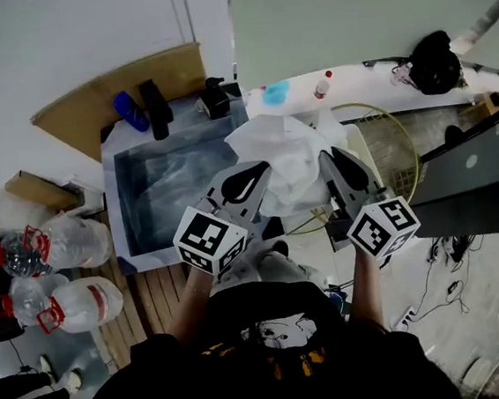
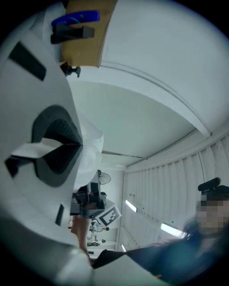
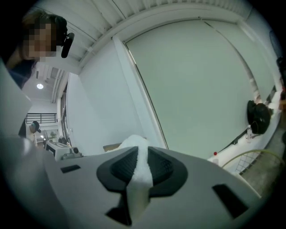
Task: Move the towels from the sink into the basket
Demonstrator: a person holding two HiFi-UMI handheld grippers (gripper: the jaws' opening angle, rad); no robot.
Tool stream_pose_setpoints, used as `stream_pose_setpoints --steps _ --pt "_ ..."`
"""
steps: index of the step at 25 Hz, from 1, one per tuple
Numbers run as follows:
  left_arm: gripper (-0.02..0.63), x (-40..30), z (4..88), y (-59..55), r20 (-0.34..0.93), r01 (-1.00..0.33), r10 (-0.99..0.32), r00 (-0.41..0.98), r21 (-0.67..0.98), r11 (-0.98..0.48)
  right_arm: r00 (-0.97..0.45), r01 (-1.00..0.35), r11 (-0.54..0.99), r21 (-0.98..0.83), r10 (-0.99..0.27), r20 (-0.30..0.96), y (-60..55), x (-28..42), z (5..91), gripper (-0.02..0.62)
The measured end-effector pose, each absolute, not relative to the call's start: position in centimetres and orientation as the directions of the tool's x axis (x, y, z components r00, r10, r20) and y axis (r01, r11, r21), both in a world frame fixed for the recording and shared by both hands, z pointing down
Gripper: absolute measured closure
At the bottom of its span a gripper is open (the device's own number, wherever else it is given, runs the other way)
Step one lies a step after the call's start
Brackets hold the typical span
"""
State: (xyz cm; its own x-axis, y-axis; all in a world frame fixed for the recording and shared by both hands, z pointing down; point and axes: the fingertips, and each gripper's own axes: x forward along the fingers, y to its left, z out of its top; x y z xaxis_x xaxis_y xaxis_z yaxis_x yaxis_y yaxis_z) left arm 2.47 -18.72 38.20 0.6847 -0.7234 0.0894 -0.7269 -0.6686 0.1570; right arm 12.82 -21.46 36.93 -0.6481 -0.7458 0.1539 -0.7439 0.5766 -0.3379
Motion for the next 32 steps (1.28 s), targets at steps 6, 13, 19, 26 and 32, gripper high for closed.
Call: stream_pose_setpoints --steps 6,13,19,26,32 --pt "0.598 12.3 38.5 -21.7 0.107 -0.646 -0.638 0.763 0.152 -0.748 -0.563 -0.805 0.496 -0.325 -0.812 0.155 -24.0 23.2 37.4 0.534" --pt "0.598 21.0 41.4 -24.1 0.186 -0.559 -0.532 0.826 0.158 -0.814 -0.411 -0.908 0.347 -0.236 -0.848 0.333 -28.1 33.8 45.1 0.534" --pt "0.598 25.1 42.7 -24.8 0.237 -0.51 -0.47 0.85 0.147 -0.848 -0.299 -0.931 0.123 -0.343 -0.796 0.527 -30.0 41.3 57.8 0.534" --pt "0.598 25.8 45.0 -25.5 0.307 -0.52 -0.459 0.834 0.155 -0.84 -0.211 -0.97 0.046 -0.237 -0.644 0.735 -29.9 43.1 70.7 0.529" --pt "0.598 26.0 46.2 -25.5 0.34 -0.54 -0.465 0.818 0.172 -0.824 -0.234 -0.971 0.086 -0.223 -0.538 0.81 -30.2 42.0 77.3 0.514"
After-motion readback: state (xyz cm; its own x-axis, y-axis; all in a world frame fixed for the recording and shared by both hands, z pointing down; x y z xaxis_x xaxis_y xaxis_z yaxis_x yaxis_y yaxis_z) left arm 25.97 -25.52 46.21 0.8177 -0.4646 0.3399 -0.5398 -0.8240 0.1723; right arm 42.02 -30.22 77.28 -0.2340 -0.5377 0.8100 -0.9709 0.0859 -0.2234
